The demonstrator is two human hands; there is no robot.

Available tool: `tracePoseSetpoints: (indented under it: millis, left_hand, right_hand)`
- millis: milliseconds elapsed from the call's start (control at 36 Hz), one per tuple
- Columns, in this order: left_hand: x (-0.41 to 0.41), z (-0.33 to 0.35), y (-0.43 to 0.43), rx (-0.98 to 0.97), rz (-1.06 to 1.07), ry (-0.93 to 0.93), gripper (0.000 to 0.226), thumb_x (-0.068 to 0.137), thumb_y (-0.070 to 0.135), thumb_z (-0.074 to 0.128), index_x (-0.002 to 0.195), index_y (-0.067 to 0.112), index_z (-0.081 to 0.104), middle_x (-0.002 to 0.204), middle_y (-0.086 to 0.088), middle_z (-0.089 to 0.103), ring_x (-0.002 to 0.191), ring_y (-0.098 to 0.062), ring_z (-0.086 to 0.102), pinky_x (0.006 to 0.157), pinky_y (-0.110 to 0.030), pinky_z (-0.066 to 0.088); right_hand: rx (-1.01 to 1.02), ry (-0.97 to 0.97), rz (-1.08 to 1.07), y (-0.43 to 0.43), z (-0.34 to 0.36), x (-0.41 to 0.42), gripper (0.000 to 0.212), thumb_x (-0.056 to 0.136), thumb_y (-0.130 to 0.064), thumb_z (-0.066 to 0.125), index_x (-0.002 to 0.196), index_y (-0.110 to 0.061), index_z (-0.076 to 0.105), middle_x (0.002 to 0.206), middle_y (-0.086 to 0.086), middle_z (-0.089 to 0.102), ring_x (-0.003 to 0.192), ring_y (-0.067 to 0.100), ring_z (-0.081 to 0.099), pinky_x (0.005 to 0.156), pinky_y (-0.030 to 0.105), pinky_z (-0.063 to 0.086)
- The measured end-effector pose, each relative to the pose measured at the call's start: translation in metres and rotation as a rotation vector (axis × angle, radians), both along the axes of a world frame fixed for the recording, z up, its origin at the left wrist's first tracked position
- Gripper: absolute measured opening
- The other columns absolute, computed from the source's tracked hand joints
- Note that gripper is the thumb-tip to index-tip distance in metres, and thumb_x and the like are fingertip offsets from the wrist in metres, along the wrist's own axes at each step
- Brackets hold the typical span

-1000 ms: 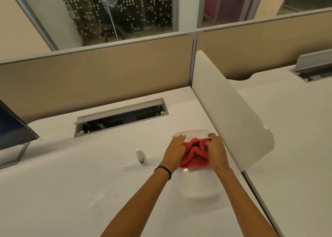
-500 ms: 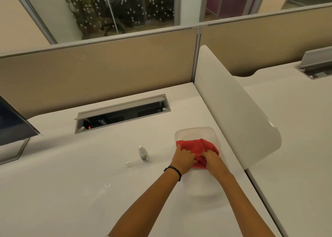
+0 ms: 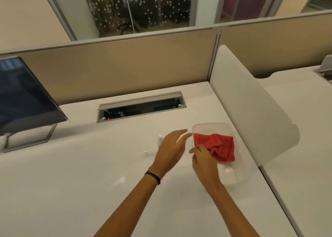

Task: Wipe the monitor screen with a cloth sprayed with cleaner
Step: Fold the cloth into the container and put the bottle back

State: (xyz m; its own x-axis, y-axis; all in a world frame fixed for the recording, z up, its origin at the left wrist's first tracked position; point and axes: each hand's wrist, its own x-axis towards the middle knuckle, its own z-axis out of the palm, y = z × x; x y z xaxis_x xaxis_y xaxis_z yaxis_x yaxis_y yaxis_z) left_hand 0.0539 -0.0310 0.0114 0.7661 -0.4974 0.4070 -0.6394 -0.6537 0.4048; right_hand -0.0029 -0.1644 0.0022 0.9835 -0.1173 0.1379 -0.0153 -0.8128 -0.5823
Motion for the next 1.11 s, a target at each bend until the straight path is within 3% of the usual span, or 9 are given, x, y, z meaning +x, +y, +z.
tracePoseSetpoints:
  millis: [56, 167, 250, 472, 556, 694, 861, 1111]
  left_hand:
    - [0.003, 0.001, 0.019, -0.056, 0.067, -0.012, 0.035, 0.091, 0.015, 0.054, 0.126, 0.014, 0.053, 0.129, -0.010, 0.058, 0.119, -0.026, 0.055, 0.105, -0.037, 0.039]
    - [0.007, 0.002, 0.057, -0.138, 0.220, 0.120, 0.037, 0.093, 0.029, 0.047, 0.129, 0.019, 0.051, 0.135, -0.006, 0.053, 0.125, -0.023, 0.049, 0.106, -0.031, 0.031]
    - [0.011, -0.005, 0.086, -0.130, 0.298, 0.209, 0.040, 0.092, 0.035, 0.045, 0.130, 0.022, 0.049, 0.139, -0.003, 0.049, 0.129, -0.020, 0.044, 0.110, -0.034, 0.031]
    - [0.011, -0.024, 0.140, -0.087, 0.395, 0.345, 0.036, 0.094, 0.030, 0.048, 0.129, 0.021, 0.050, 0.140, -0.004, 0.047, 0.129, -0.019, 0.043, 0.111, -0.033, 0.033]
    - [0.013, -0.029, 0.152, -0.104, 0.392, 0.384, 0.029, 0.095, 0.023, 0.048, 0.123, 0.020, 0.053, 0.133, -0.002, 0.052, 0.121, -0.017, 0.049, 0.102, -0.023, 0.036]
    - [0.020, -0.037, 0.163, -0.109, 0.370, 0.453, 0.027, 0.093, 0.021, 0.052, 0.120, 0.021, 0.055, 0.126, 0.002, 0.054, 0.112, -0.013, 0.053, 0.094, -0.022, 0.044]
    - [0.032, -0.047, 0.163, -0.125, 0.370, 0.506, 0.028, 0.093, 0.022, 0.052, 0.121, 0.023, 0.054, 0.127, 0.003, 0.054, 0.113, -0.013, 0.053, 0.093, -0.020, 0.042]
    - [0.047, -0.055, 0.159, -0.131, 0.351, 0.534, 0.028, 0.093, 0.025, 0.053, 0.120, 0.027, 0.053, 0.127, 0.006, 0.053, 0.109, -0.008, 0.053, 0.087, -0.015, 0.039]
  right_hand:
    - [0.004, 0.007, 0.061, 0.021, -0.006, -0.004, 0.023, 0.081, 0.009, 0.055, 0.092, -0.005, 0.070, 0.097, 0.009, 0.067, 0.082, 0.022, 0.066, 0.069, 0.029, 0.054]
    - [0.058, 0.107, 0.144, 0.055, -0.025, 0.001, 0.020, 0.092, -0.009, 0.052, 0.106, -0.011, 0.066, 0.114, 0.004, 0.064, 0.096, 0.014, 0.063, 0.089, 0.017, 0.045]
    - [0.082, 0.172, 0.184, 0.075, -0.036, 0.006, 0.023, 0.094, -0.020, 0.052, 0.113, -0.014, 0.062, 0.121, 0.002, 0.062, 0.105, 0.013, 0.061, 0.098, 0.016, 0.039]
    - [0.050, 0.229, 0.316, 0.108, -0.055, 0.031, 0.035, 0.096, -0.014, 0.047, 0.131, -0.013, 0.049, 0.136, 0.002, 0.052, 0.123, 0.015, 0.050, 0.104, 0.016, 0.031]
    - [-0.006, 0.273, 0.398, 0.116, -0.061, 0.044, 0.042, 0.096, -0.012, 0.045, 0.138, -0.014, 0.040, 0.144, 0.001, 0.041, 0.129, 0.015, 0.043, 0.104, 0.018, 0.031]
    - [-0.082, 0.320, 0.475, 0.129, -0.072, 0.064, 0.048, 0.096, -0.008, 0.039, 0.143, -0.012, 0.030, 0.153, 0.003, 0.026, 0.138, 0.016, 0.028, 0.110, 0.024, 0.026]
    - [-0.112, 0.326, 0.478, 0.139, -0.085, 0.075, 0.046, 0.098, -0.008, 0.034, 0.144, -0.009, 0.027, 0.154, 0.005, 0.023, 0.140, 0.016, 0.025, 0.113, 0.024, 0.021]
    - [-0.133, 0.284, 0.479, 0.137, -0.099, 0.078, 0.032, 0.099, -0.014, 0.037, 0.128, -0.010, 0.047, 0.131, 0.007, 0.051, 0.116, 0.018, 0.049, 0.093, 0.023, 0.041]
